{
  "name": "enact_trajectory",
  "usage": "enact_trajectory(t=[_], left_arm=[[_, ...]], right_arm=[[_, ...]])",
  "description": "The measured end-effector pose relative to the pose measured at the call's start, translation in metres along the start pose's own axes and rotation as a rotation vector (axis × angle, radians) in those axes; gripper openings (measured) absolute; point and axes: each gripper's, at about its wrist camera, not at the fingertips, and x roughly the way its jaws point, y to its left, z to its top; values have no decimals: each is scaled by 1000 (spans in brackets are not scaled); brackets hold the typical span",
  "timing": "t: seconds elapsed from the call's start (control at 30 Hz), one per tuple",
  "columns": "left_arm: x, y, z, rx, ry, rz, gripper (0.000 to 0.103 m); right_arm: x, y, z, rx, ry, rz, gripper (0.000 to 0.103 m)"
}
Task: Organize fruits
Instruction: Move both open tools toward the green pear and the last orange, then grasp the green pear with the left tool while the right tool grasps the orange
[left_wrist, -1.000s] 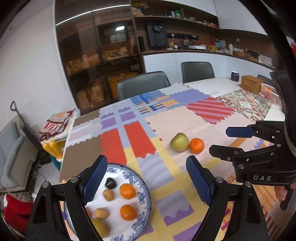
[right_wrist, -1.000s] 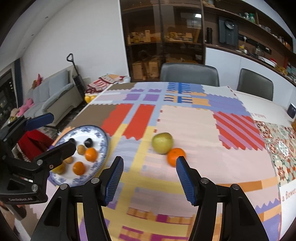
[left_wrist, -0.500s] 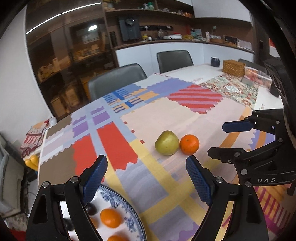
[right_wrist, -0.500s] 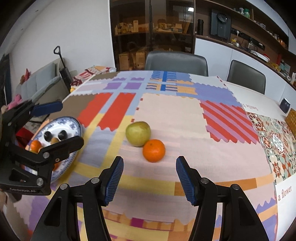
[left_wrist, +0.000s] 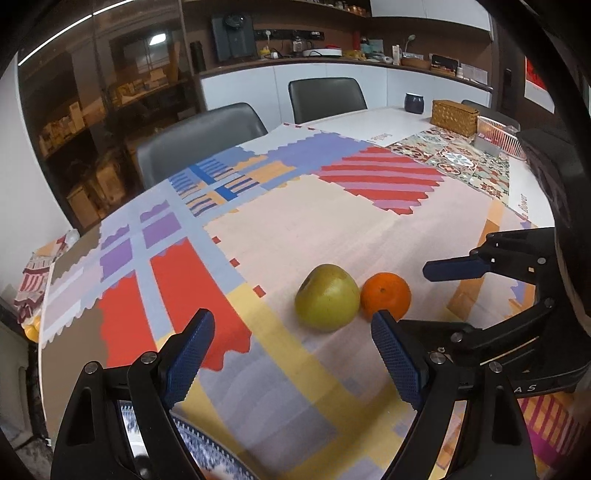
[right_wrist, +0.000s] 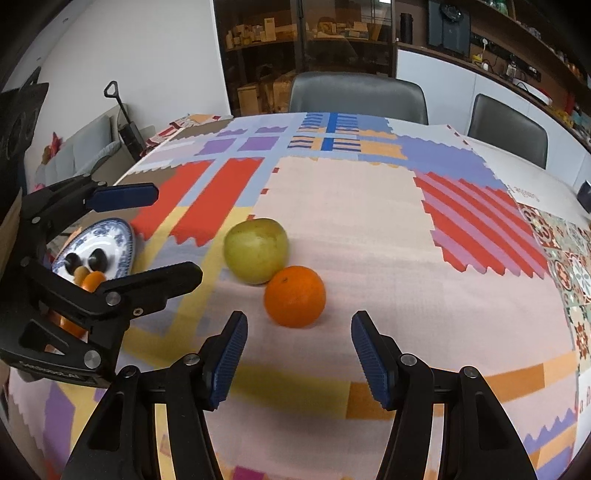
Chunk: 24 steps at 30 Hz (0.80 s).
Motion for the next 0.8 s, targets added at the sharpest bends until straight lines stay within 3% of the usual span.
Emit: enact_trajectory(t=[0.43,0.57,0.8], left_arm=[[20,5,9,25,41,-45,85],[25,2,12,17,55,-74,85],[47,-10,16,-4,99,-65,83]], right_arm=[[26,-9,10,5,9,41,57],[32,-10,11,0,25,83,43],[25,-28,8,44,10,26,43]])
